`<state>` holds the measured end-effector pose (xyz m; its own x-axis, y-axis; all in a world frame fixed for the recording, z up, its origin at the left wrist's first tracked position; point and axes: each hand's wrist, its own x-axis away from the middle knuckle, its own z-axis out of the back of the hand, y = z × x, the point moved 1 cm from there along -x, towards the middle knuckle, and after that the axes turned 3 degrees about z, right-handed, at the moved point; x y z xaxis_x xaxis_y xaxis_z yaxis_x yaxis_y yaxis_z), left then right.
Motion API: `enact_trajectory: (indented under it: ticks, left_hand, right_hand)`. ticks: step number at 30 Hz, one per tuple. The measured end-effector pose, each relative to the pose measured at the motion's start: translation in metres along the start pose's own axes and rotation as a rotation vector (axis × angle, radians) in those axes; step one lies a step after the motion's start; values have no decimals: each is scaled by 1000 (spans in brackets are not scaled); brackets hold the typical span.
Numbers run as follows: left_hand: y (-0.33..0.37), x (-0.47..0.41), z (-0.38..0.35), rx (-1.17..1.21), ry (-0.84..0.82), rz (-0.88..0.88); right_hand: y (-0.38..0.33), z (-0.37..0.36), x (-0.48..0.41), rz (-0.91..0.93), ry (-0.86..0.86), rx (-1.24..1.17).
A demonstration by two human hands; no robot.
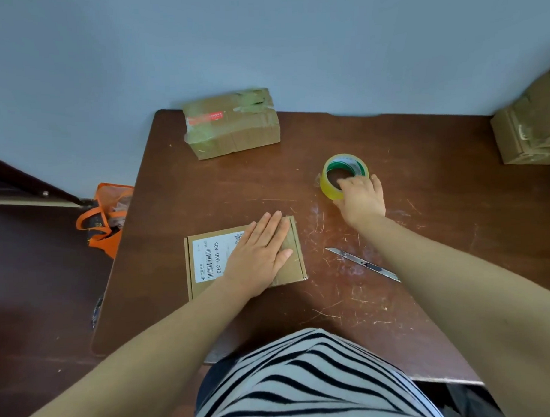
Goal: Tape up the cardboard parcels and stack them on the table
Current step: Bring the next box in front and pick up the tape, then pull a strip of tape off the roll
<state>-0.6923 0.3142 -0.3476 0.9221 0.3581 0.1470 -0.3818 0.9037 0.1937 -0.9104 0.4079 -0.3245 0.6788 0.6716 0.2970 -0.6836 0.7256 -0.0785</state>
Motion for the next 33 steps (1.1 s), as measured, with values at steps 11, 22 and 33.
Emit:
enact_trajectory:
  ticks: [11, 22, 33]
  left_hand:
    - [18, -64, 75, 916, 164, 491]
    - [35, -68, 106, 1079, 235, 318]
    - [29, -78, 115, 1178, 151, 616]
  right_hand:
    - [-20, 25, 41, 94, 16, -836]
    - [-18, 48, 82, 141, -13, -1196]
    - [-18, 72, 92, 109, -66, -1337]
